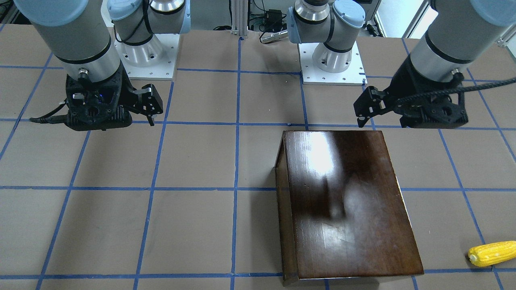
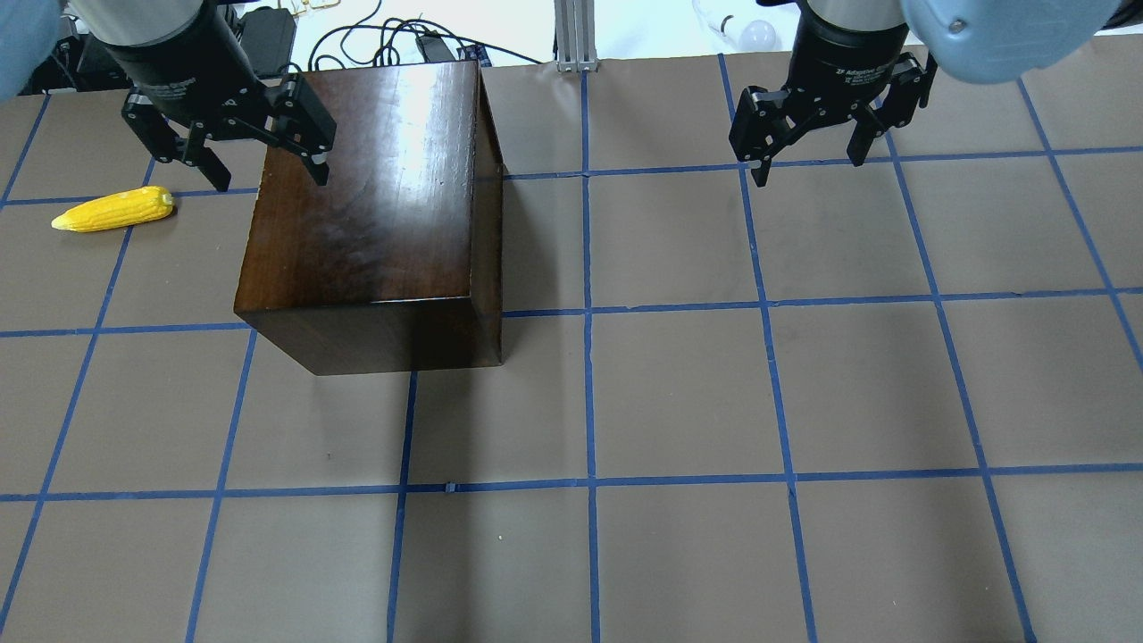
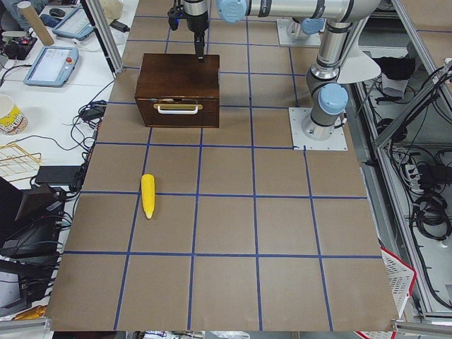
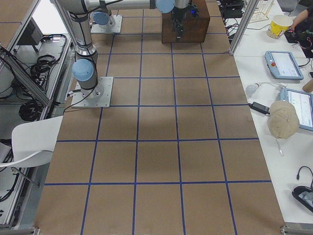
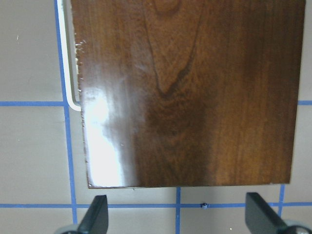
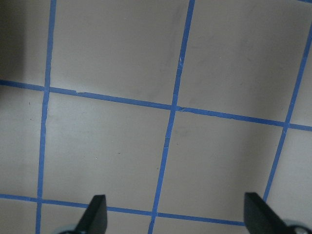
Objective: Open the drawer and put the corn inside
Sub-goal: 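Move the left gripper down toward the white drawer handle on the cabinet side, then close the left gripper on the white drawer handle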
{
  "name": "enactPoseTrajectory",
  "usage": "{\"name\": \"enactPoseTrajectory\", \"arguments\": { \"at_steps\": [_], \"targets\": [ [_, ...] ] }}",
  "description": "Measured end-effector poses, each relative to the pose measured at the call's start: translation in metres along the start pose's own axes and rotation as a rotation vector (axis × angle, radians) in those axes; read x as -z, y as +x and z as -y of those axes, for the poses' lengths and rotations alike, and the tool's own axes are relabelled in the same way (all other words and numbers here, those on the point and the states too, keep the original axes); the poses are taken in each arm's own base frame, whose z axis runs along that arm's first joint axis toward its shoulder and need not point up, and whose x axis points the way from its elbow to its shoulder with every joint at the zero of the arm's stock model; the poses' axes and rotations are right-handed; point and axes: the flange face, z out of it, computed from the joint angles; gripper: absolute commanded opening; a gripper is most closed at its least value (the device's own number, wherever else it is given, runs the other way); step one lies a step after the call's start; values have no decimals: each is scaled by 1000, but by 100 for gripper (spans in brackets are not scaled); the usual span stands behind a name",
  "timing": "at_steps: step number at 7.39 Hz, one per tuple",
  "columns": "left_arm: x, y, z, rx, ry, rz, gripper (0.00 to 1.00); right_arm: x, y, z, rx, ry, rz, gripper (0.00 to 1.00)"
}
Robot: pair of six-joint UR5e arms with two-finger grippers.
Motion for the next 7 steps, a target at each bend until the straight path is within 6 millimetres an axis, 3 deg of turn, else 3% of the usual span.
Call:
{"name": "enactPoseTrajectory", "arguments": {
  "at_steps": [2, 5, 7],
  "targets": [
    [-17, -56, 30, 30, -26, -19, 100, 0, 0, 0, 0, 0, -1, 100],
    [-66, -146, 66, 36, -54, -102, 100, 0, 0, 0, 1, 1, -1, 100],
    [-102, -188, 85, -12, -44, -163, 100, 0, 0, 0, 1, 0, 0, 100]
  ]
}}
